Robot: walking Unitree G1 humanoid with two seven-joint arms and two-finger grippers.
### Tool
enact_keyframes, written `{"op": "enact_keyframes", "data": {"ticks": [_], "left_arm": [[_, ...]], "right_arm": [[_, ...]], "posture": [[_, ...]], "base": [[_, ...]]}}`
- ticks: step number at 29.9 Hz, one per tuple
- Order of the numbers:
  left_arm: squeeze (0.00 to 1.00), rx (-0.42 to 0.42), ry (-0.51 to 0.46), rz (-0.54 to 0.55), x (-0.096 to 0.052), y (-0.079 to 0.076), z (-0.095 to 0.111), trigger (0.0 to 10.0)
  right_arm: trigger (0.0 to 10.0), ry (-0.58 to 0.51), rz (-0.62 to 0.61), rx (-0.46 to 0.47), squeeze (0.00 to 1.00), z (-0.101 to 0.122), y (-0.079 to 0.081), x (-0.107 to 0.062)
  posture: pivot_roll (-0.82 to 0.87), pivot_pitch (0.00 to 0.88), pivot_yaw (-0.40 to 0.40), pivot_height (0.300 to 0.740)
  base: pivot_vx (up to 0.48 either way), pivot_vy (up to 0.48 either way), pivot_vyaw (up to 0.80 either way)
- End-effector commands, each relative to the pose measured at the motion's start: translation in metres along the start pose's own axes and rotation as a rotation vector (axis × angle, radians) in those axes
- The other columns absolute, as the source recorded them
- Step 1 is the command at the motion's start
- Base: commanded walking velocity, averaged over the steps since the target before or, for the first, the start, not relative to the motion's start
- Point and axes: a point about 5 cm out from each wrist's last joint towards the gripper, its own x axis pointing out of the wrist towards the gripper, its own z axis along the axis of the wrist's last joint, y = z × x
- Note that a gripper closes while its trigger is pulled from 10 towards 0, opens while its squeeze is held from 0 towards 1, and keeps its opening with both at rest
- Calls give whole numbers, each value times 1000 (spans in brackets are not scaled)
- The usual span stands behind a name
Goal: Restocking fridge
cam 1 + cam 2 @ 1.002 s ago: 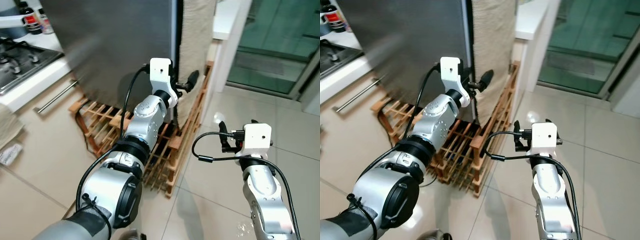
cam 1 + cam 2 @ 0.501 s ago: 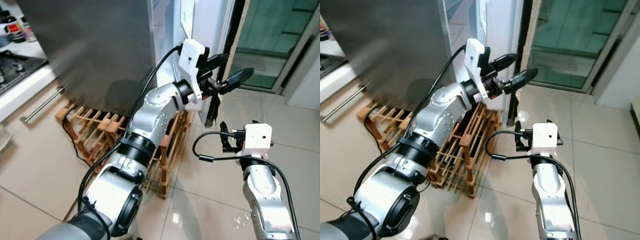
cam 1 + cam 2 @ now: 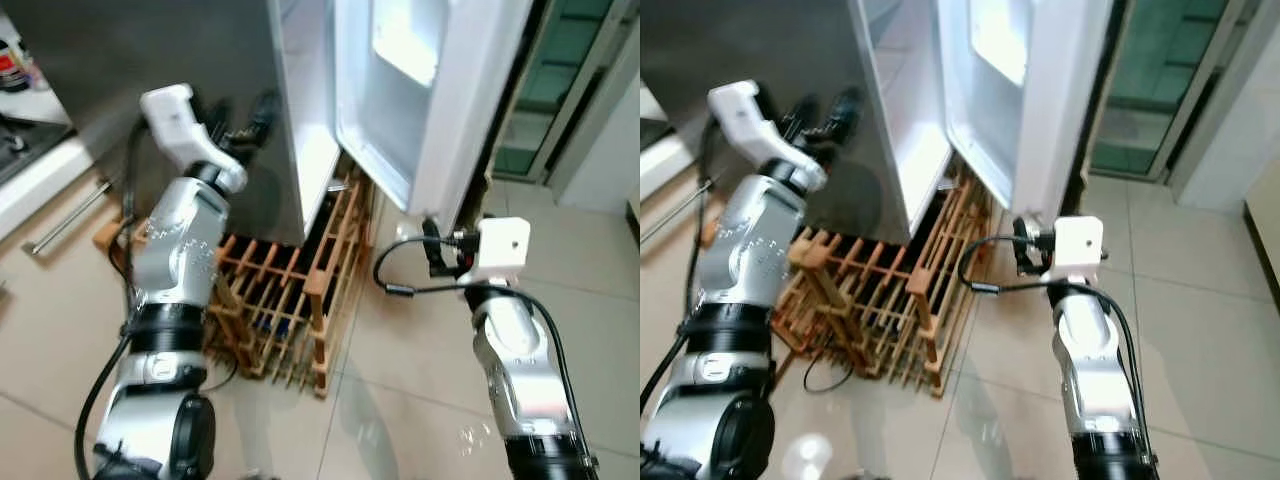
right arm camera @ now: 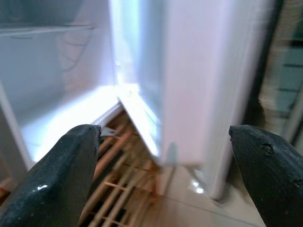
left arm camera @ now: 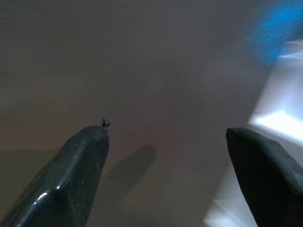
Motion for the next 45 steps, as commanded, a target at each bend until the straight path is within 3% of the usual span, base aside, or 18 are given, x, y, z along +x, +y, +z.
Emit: {"op": "enact_keyframes", "data": {"ticks": [1,3,7,10,22,28,29,30,33,34,35,36,37,38,39,41,45], "left_arm": [[0,117,45,91,-6,11,-7,10000],[0,180,78,136,-15,19,-16,10000],[0,178,101,208,-27,25,-26,10000],[0,183,98,240,-30,26,-27,10000],[0,267,158,355,-36,29,-36,10000],[0,269,171,349,-35,28,-39,10000],[0,268,175,347,-35,27,-40,10000],[0,268,175,347,-35,27,-40,10000],[0,261,182,333,-34,25,-42,10000],[0,261,182,333,-34,25,-42,10000],[0,259,182,328,-34,24,-42,10000],[0,259,184,326,-34,24,-43,10000],[0,259,184,326,-34,24,-43,10000],[0,258,187,327,-34,24,-44,10000],[0,258,189,326,-34,24,-44,10000],[0,258,191,325,-34,25,-44,10000],[0,254,196,313,-32,22,-46,10000]], "right_arm": [[10000,15,5,22,0,0,-5,9],[10000,23,-1,24,0,3,-10,23],[10000,25,-42,7,0,13,-25,46],[10000,39,-43,-27,0,16,-29,54],[10000,51,-8,-100,0,16,-30,67],[10000,51,-54,-120,0,16,-47,66],[10000,59,-79,-138,0,16,-59,63],[10000,59,-79,-138,0,16,-59,63],[10000,105,-171,-234,0,13,-96,52],[10000,105,-171,-234,0,13,-96,52],[10000,135,-281,-280,0,13,-127,39],[10000,138,-335,-297,0,16,-142,33],[10000,138,-335,-297,0,16,-142,33],[10000,114,-393,-337,0,24,-160,24],[10000,94,-400,-348,0,28,-164,23],[10000,59,-389,-359,0,33,-161,24],[10000,-37,-228,-312,0,36,-120,35]], "posture": [[-47,0,52,740],[-39,0,45,740],[-17,0,29,740],[-10,0,23,740],[-12,0,21,740],[-21,0,30,740],[-26,0,35,740],[-26,0,35,740],[-28,0,34,740],[-28,0,34,740],[-29,0,34,740],[-33,0,35,740],[-33,0,35,740],[-43,0,40,740],[-45,0,42,740],[-51,0,44,740],[-66,0,57,740]], "base": [[0,0,0],[0,0,0],[0,-396,103],[205,-384,467],[277,-206,288],[0,0,0],[0,0,0],[0,0,0],[0,0,0],[0,0,0],[0,0,0],[0,0,0],[0,0,0],[0,0,0],[0,0,0],[0,0,0],[0,0,0]]}}
